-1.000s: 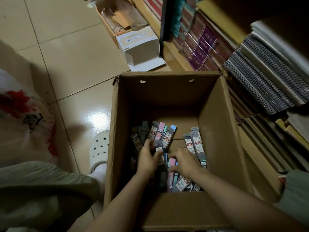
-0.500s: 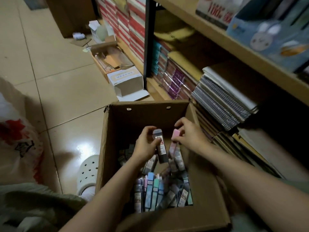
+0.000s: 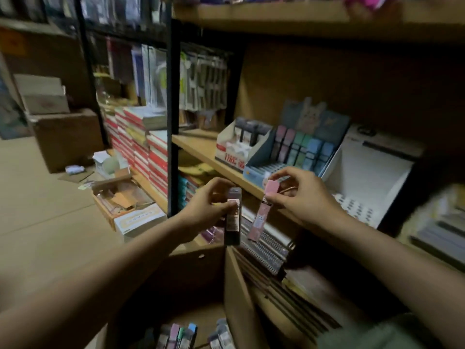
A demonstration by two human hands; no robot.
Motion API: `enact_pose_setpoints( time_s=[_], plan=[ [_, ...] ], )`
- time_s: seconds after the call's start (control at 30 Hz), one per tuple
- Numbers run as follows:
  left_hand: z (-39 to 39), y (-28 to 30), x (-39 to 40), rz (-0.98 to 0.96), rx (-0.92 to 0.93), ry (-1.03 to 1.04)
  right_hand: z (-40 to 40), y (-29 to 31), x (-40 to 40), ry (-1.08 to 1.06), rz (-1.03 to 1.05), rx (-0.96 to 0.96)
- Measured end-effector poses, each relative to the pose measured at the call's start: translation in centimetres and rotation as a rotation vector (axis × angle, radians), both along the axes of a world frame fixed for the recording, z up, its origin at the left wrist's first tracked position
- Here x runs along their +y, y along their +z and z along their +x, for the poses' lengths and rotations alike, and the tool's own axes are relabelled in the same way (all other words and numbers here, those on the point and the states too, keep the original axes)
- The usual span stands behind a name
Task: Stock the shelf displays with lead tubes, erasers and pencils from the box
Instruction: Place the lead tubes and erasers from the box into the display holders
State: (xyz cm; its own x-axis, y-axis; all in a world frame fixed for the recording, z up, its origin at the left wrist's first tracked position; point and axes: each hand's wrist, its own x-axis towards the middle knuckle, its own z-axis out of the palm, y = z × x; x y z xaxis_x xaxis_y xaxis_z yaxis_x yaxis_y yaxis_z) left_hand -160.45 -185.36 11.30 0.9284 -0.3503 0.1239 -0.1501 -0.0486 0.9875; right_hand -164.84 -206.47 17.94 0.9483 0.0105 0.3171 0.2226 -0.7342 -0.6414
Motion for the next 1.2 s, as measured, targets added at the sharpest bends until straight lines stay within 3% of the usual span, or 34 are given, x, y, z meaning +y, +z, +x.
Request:
enact_pose_setpoints(
  time_s=[0.17,0.5,0.87,1.2],
  plan=[
    [0.9,3.1,-3.1,-0.137,-0.060,-0.064,-1.2,3.1,-1.9,-0.043,-0.072,-0.085],
    [4.7,4.7,-6.1,-0.327,-0.028,0.048,1.4,10.0,-5.0,-0.278,-0.262,-0.358],
    [7.7,1.6,-5.1,-0.195,-0.008,0.029,11.0,8.0,-1.3,-0.263,-0.414,-0.307],
    [8.5,0.9,-4.9,-0.235,0.103,-0.021,14.5,5.7,-1.2,-0.311,-0.339,-0.218]
  ],
)
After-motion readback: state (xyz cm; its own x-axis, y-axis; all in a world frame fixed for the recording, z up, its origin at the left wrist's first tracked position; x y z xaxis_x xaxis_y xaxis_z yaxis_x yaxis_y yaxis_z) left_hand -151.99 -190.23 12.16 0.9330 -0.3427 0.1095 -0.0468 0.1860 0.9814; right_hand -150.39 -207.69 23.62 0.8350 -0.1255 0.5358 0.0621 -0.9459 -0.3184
